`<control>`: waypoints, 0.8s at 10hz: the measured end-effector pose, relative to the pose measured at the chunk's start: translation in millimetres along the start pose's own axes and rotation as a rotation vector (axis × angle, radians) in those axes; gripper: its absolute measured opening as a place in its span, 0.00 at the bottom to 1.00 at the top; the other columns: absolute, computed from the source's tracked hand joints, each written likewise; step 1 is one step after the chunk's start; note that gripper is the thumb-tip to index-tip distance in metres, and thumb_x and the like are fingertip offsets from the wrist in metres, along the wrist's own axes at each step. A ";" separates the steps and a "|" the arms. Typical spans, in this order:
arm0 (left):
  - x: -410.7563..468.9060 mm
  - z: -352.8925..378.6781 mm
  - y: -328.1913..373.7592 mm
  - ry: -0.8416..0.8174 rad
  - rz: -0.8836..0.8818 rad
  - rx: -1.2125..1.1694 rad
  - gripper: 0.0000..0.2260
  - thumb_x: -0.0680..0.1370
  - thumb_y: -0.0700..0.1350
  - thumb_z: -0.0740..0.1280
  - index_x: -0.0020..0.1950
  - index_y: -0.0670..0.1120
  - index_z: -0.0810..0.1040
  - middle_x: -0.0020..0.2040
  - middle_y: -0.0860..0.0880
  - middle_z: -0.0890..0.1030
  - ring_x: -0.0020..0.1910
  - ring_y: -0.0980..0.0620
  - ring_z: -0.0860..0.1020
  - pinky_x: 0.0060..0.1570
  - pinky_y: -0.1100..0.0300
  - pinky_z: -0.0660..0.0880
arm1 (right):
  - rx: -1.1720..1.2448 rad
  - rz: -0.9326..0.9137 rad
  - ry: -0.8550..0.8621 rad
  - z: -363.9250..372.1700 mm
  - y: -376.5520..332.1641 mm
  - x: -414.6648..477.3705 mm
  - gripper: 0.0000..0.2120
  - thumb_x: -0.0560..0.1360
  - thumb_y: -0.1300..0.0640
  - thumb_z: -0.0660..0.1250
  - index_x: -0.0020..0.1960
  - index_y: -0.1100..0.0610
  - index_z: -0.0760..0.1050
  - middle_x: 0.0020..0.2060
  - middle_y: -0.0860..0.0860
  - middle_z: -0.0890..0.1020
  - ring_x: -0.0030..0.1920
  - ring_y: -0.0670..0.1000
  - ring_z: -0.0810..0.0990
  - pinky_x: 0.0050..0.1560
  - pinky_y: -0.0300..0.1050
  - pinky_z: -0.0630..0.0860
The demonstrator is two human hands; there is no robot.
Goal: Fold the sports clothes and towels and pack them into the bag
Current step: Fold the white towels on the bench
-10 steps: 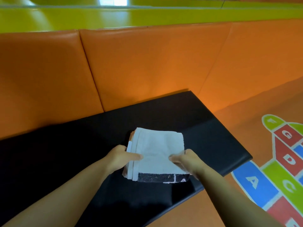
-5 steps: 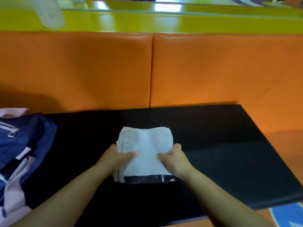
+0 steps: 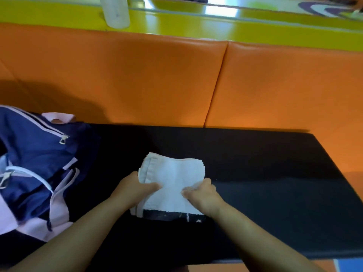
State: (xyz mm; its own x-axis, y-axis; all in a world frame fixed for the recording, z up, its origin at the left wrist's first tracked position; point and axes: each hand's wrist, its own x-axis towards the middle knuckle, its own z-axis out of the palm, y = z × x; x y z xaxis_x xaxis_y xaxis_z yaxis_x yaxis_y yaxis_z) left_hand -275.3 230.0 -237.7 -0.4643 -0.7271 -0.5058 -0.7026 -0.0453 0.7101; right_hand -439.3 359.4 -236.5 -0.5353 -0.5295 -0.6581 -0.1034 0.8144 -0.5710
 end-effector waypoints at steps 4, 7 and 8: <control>5.9 -15.4 -11.7 -0.150 0.040 -0.010 0.08 0.72 0.53 0.72 0.48 0.52 0.80 0.45 0.53 0.82 0.44 0.56 0.79 0.38 0.63 0.73 | 0.232 0.006 -0.016 23.7 -6.1 -13.9 0.13 0.68 0.61 0.70 0.32 0.54 0.67 0.36 0.53 0.72 0.36 0.52 0.68 0.36 0.43 0.67; 11.7 -19.8 -16.1 -0.157 0.100 0.026 0.19 0.64 0.61 0.72 0.51 0.54 0.80 0.47 0.54 0.84 0.46 0.54 0.82 0.50 0.52 0.79 | 0.307 -0.166 -0.059 23.0 -15.3 -34.2 0.19 0.66 0.67 0.62 0.27 0.54 0.54 0.25 0.50 0.58 0.25 0.48 0.54 0.28 0.40 0.52; 8.4 -21.3 -10.9 -0.081 0.134 0.117 0.28 0.62 0.66 0.69 0.56 0.53 0.75 0.49 0.55 0.81 0.46 0.55 0.80 0.48 0.53 0.79 | 0.279 -0.182 0.005 20.7 -23.2 -30.1 0.16 0.64 0.65 0.64 0.29 0.55 0.56 0.23 0.48 0.61 0.21 0.47 0.57 0.26 0.38 0.56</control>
State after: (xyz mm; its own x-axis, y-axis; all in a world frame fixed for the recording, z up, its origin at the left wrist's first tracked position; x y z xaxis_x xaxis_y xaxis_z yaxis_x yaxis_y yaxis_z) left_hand -260.1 209.8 -239.3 -0.5965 -0.6632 -0.4521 -0.6874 0.1314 0.7143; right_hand -403.5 351.5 -213.6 -0.5334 -0.6586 -0.5308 0.0355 0.6095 -0.7920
